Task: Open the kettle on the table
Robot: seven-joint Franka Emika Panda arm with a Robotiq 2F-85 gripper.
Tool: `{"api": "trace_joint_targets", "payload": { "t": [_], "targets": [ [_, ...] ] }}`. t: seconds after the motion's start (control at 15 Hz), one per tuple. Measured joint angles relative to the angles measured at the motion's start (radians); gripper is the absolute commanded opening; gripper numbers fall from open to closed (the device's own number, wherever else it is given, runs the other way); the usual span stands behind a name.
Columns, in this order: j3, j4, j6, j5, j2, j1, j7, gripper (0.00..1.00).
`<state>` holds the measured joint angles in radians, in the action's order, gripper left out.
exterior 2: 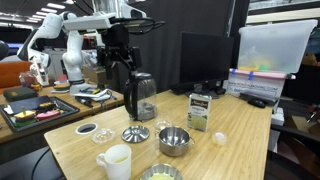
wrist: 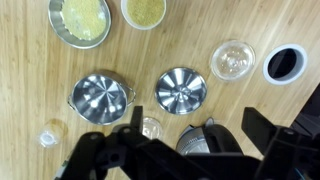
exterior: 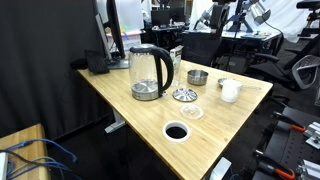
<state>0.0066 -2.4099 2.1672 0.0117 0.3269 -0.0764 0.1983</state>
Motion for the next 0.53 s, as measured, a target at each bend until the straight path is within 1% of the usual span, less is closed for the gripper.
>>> {"api": "trace_joint_targets", "payload": {
  "t": [0.13,0.53],
  "targets": [
    [0.015,-0.002,0.021,0.007,0.004,-0.003,-0.023,1.00],
    [0.011,-0.006,0.026,0.011,0.006,0.002,-0.023,1.00]
  ]
}}
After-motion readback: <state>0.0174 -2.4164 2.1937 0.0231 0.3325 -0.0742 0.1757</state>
